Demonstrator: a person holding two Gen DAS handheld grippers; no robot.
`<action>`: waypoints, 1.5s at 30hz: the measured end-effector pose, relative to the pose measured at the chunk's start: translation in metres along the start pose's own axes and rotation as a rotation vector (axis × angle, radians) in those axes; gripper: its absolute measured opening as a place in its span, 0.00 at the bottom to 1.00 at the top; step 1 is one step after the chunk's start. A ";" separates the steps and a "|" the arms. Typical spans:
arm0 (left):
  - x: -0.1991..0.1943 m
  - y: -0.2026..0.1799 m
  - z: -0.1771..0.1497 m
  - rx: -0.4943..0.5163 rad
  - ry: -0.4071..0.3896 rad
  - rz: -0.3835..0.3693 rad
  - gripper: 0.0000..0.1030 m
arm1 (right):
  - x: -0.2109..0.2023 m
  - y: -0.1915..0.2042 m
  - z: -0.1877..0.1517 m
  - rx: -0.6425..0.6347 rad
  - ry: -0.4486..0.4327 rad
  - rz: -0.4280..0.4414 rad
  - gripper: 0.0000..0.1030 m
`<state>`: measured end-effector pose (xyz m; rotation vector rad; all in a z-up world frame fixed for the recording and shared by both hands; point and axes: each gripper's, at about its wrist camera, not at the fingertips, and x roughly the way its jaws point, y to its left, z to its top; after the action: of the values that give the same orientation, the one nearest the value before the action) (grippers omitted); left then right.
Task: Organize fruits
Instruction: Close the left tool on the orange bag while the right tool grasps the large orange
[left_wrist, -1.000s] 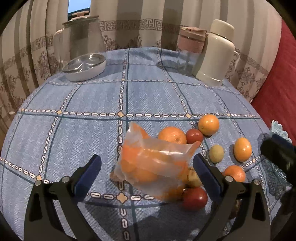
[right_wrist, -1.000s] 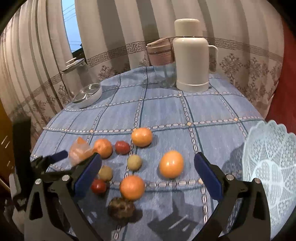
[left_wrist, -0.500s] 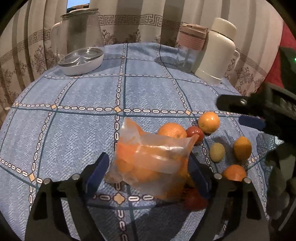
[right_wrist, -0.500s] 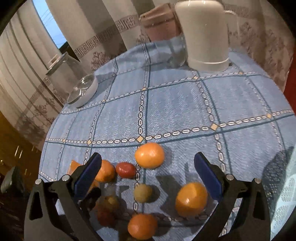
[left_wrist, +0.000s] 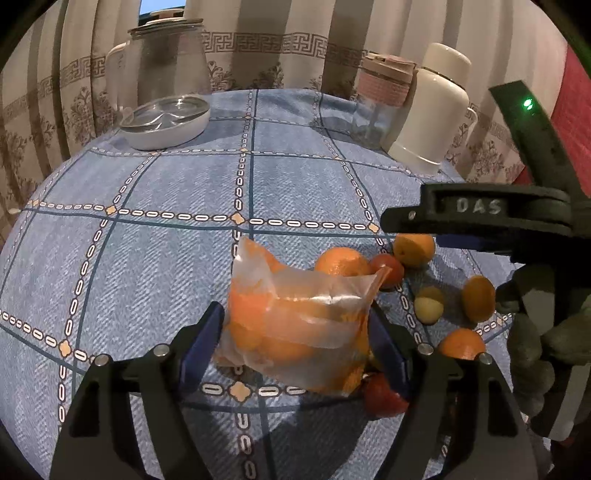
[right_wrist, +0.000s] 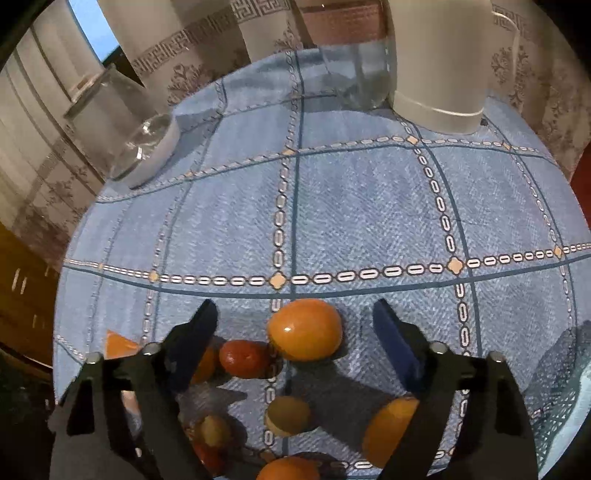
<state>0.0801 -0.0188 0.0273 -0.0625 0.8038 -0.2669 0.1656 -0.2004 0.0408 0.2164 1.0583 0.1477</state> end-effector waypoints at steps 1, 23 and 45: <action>-0.001 0.001 0.000 -0.004 -0.002 0.000 0.74 | 0.001 -0.001 0.000 0.001 0.003 -0.005 0.80; -0.005 0.003 -0.003 -0.010 -0.008 -0.005 0.73 | 0.012 0.006 -0.003 -0.080 0.020 -0.129 0.55; -0.027 0.022 0.004 -0.084 -0.069 -0.028 0.68 | -0.011 -0.001 0.001 -0.046 -0.023 -0.077 0.43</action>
<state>0.0698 0.0087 0.0453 -0.1613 0.7460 -0.2562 0.1612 -0.2037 0.0503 0.1353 1.0377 0.0996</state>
